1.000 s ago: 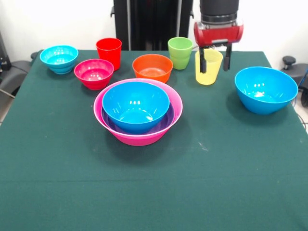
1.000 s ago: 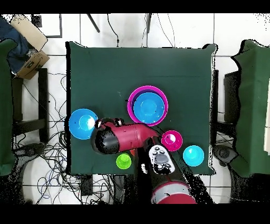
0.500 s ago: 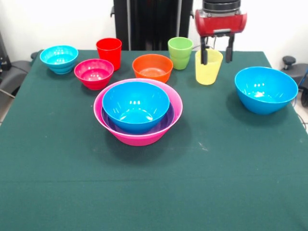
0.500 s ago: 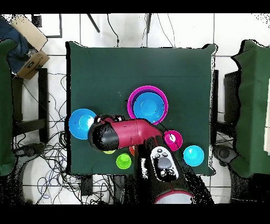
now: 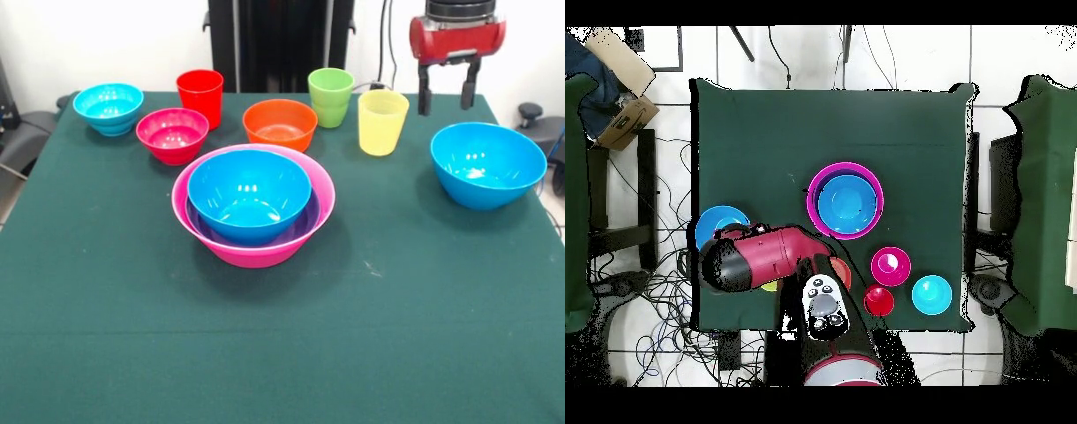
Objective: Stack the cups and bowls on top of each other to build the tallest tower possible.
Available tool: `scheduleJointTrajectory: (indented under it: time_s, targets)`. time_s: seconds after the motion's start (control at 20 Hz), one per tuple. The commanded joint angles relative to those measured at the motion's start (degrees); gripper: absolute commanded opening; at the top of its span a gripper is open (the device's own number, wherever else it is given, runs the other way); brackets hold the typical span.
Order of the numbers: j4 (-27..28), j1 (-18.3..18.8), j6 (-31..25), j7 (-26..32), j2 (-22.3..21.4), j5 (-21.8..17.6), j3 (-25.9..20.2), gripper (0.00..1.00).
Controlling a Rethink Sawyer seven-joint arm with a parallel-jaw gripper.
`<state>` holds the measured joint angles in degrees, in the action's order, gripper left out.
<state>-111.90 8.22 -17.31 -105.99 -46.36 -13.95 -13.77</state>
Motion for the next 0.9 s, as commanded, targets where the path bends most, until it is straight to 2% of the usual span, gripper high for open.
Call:
scheduleJointTrajectory:
  time_s: [0.05,0.4,0.9]
  targets:
    - [1.2,1.7,2.7,-4.7,2.4,-1.7,-0.2,1.00]
    - [1.0,2.0,12.2,-3.4,6.3,-7.4,1.7,1.00]
    - [1.3,0.2,15.9,-3.9,8.5,-8.2,4.0,1.00]
